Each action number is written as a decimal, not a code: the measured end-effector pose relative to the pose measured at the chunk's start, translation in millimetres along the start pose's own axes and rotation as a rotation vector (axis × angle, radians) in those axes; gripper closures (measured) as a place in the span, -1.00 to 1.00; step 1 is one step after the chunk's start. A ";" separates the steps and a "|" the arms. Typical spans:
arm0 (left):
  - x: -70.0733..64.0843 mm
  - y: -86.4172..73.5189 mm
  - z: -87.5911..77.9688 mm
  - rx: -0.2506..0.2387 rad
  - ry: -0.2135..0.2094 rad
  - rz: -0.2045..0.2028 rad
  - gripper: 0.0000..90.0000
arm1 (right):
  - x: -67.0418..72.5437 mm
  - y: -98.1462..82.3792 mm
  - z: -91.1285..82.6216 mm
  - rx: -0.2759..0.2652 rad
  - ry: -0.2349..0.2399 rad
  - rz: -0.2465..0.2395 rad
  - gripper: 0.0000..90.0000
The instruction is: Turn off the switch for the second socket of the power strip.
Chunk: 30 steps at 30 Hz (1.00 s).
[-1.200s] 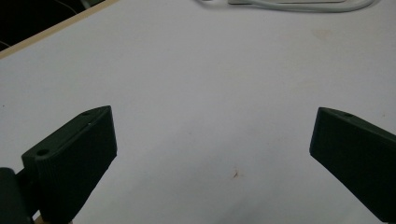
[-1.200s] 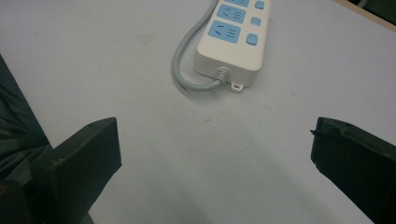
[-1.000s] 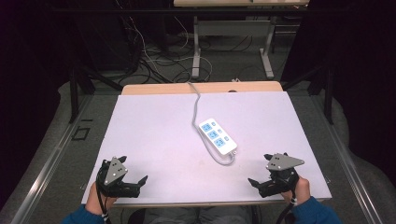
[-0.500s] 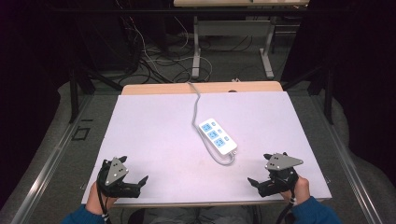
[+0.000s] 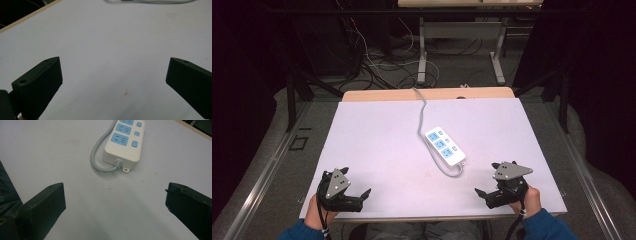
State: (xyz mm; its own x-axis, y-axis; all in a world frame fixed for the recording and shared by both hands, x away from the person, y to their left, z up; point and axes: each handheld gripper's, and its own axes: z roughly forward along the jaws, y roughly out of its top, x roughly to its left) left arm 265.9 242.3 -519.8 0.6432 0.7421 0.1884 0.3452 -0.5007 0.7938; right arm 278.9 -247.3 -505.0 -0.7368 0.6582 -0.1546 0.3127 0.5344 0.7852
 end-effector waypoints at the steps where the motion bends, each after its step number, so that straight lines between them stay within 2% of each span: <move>1: 0.0 -0.1 0.2 0.001 -0.001 -0.003 -0.99 | -0.3 0.7 -0.1 0.011 0.003 -0.001 -0.95; 2: 0.6 0.0 0.2 0.002 0.002 0.002 -0.99 | -1.7 1.2 0.8 0.005 0.005 -0.018 -0.95; 5: 0.5 0.1 0.2 0.003 0.002 0.003 -0.99 | 0.0 2.6 1.6 0.009 -0.009 -0.015 -0.95; 8: -0.5 0.4 -0.1 0.002 0.000 0.004 -0.99 | -0.9 4.7 2.5 0.010 -0.011 -0.029 -0.95; 12: -0.3 0.0 0.5 0.004 -0.002 0.002 -0.99 | -1.9 9.6 5.3 0.013 -0.005 -0.023 -0.95; 15: -0.4 0.2 1.1 0.005 -0.002 0.004 -0.99 | -3.1 14.9 10.1 0.017 0.001 -0.024 -0.95; 21: -1.2 0.6 1.0 0.006 0.000 0.012 -0.99 | -4.7 25.2 23.4 0.041 -0.001 -0.060 -0.95; 30: -1.4 0.4 0.6 0.008 -0.002 0.011 -0.99 | -8.3 35.5 35.3 0.054 0.007 -0.061 -0.95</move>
State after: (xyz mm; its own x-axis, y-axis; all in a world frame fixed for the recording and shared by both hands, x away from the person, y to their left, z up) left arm 265.6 240.8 -520.0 0.6487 0.7355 0.1958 0.3438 -0.5127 0.7868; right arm 317.4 -215.1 -497.0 -0.7594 0.6199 -0.1974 0.2987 0.6018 0.7407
